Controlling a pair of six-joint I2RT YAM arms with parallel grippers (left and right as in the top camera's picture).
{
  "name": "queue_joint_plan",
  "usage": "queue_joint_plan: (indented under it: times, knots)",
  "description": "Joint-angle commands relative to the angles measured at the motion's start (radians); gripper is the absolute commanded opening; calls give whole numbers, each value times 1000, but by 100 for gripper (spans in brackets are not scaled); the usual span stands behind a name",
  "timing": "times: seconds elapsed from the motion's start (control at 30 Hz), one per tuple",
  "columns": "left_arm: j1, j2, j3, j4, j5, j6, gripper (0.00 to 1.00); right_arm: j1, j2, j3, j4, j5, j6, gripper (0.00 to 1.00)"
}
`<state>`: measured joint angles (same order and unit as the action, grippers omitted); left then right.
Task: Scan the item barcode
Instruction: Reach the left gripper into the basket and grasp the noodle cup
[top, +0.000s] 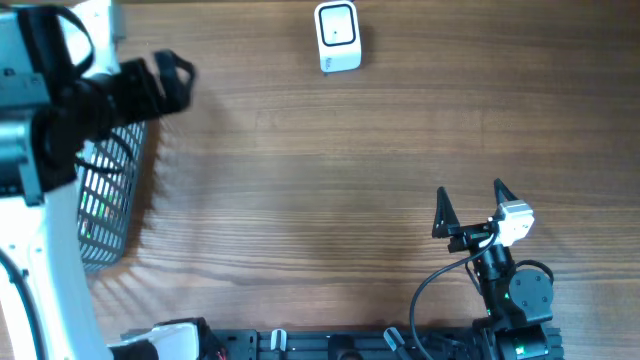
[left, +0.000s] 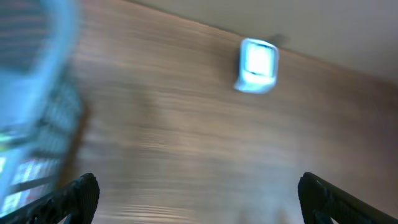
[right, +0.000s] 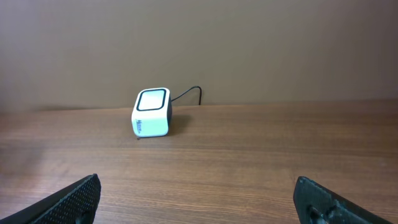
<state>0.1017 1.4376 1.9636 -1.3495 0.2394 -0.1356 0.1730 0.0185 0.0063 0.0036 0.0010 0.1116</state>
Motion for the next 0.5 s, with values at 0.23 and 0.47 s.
queue_joint_plan:
  times: [0.23, 0.47]
  knots:
    - [539, 50, 26, -5, -100, -125, 100, -5, -5, -1, 5, 16, -4, 100]
    - [638, 151, 13, 6, -121, 79, 96, -5, -5, -1, 5, 16, -4, 100]
